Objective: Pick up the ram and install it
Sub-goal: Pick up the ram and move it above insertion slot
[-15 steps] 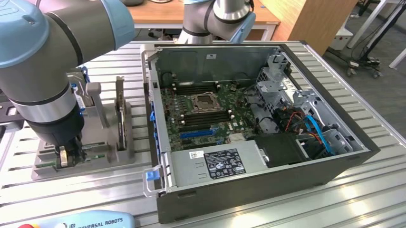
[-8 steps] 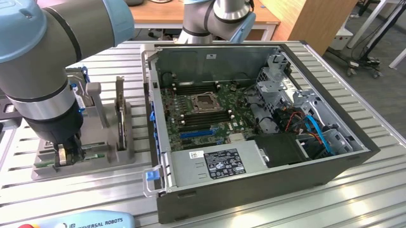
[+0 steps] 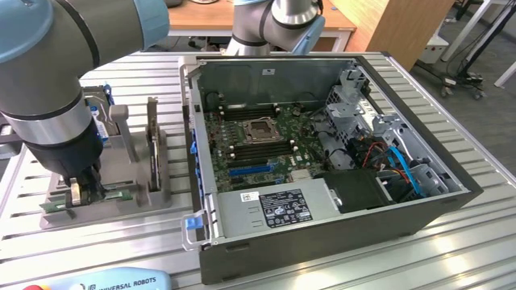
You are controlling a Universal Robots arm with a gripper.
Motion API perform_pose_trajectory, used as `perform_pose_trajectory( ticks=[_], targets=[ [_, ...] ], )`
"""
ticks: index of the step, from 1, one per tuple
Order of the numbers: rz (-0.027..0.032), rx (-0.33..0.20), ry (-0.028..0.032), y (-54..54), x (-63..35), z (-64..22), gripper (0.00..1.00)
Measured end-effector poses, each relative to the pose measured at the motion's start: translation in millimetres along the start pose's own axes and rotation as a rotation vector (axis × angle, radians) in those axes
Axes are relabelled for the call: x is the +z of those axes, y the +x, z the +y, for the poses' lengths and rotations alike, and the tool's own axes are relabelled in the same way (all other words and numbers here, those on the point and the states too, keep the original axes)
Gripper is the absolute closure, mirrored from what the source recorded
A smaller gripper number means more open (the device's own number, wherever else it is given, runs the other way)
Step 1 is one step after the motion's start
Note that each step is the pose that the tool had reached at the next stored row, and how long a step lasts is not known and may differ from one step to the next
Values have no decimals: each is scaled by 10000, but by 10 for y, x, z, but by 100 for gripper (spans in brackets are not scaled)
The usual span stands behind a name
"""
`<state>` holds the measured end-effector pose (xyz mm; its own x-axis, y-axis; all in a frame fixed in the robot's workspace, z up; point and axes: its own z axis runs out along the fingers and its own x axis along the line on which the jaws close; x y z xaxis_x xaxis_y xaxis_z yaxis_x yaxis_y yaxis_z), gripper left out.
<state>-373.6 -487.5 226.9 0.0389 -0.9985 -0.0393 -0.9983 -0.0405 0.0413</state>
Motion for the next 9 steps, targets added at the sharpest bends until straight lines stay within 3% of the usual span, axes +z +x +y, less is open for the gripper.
perform_pose_trajectory(
  ticks=[9],
  targets=[
    [1,0,0,-9,-224,9,88]
  ],
)
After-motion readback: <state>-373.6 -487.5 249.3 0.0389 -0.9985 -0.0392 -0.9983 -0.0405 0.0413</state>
